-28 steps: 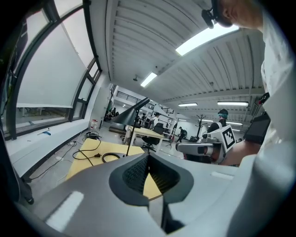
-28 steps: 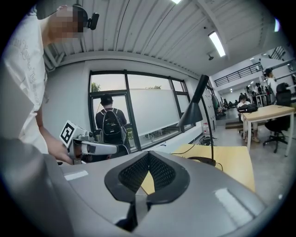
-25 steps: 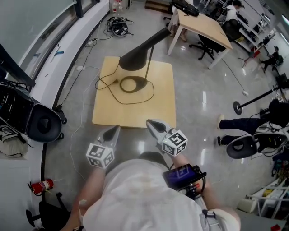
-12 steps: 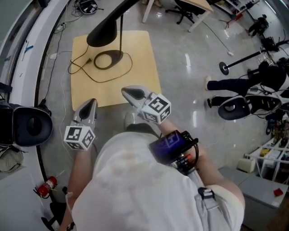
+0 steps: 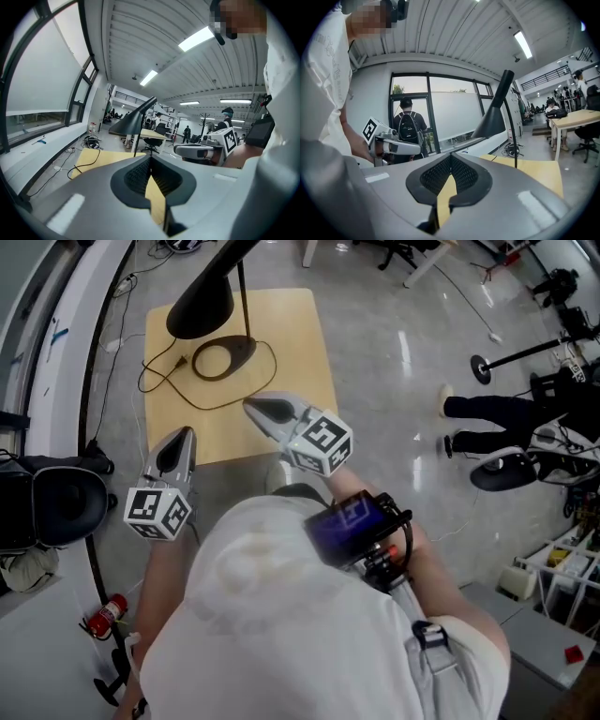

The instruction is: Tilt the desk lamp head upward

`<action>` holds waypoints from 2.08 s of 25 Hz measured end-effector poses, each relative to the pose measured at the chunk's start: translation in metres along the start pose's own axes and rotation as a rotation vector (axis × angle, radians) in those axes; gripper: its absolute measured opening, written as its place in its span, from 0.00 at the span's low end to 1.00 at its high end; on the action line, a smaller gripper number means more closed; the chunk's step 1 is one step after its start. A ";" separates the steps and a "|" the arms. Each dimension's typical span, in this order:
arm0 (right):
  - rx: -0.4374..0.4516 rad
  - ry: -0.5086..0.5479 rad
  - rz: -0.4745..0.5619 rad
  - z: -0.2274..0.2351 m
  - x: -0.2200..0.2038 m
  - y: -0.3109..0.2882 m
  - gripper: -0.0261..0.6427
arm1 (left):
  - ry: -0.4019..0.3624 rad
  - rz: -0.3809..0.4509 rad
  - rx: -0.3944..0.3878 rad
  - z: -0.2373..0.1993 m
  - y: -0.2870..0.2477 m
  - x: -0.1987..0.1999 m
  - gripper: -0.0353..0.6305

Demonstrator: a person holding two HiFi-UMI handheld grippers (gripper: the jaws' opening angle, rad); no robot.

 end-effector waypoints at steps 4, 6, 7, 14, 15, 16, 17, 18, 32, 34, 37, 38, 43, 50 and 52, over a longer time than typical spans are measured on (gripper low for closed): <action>0.006 -0.004 0.006 0.024 0.000 0.001 0.06 | 0.000 -0.001 0.004 0.001 -0.023 0.001 0.06; 0.007 -0.008 0.006 0.035 0.000 0.002 0.06 | -0.002 -0.005 0.007 0.000 -0.032 0.002 0.06; 0.007 -0.008 0.008 0.040 0.001 0.002 0.06 | -0.002 -0.005 0.009 -0.001 -0.036 0.003 0.06; 0.009 0.031 0.019 0.082 0.011 0.005 0.06 | 0.006 -0.009 0.013 0.002 -0.068 0.005 0.06; 0.011 0.039 0.020 0.089 0.013 0.005 0.06 | 0.007 -0.010 0.017 0.002 -0.073 0.005 0.06; 0.012 0.047 0.020 0.096 0.015 0.005 0.06 | 0.009 -0.011 0.023 0.001 -0.078 0.006 0.06; 0.013 0.053 0.019 0.104 0.016 0.004 0.06 | 0.014 -0.010 0.030 -0.001 -0.083 0.008 0.06; 0.013 0.058 0.017 0.110 0.018 0.004 0.06 | 0.019 -0.010 0.038 -0.003 -0.087 0.009 0.06; 0.040 0.121 0.017 0.162 0.052 -0.016 0.06 | 0.033 0.000 0.102 -0.037 -0.104 0.013 0.06; 0.032 0.106 0.027 0.168 0.058 -0.018 0.06 | 0.039 0.003 0.092 -0.043 -0.107 0.015 0.07; 0.017 0.127 0.025 0.175 0.068 -0.021 0.07 | 0.058 0.004 0.074 -0.053 -0.112 0.014 0.08; 0.012 0.139 0.025 0.177 0.073 -0.022 0.08 | 0.064 0.003 0.069 -0.057 -0.114 0.013 0.08; -0.015 0.222 0.035 0.181 0.111 -0.023 0.10 | 0.090 -0.007 0.032 -0.070 -0.123 0.017 0.11; -0.065 0.484 -0.004 0.189 0.178 -0.026 0.18 | 0.180 -0.033 -0.002 -0.089 -0.136 0.013 0.17; -0.073 0.578 -0.032 0.189 0.195 -0.028 0.19 | 0.202 -0.034 -0.011 -0.094 -0.140 0.014 0.20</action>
Point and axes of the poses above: the fingertips, and each gripper's own axes: y backward along the fingers, z to its right, x out of its top, the point moved 2 cm from there along y, backward along the fingers, and after that the axes turned 7 degrees about z, right-handed, at the moved point
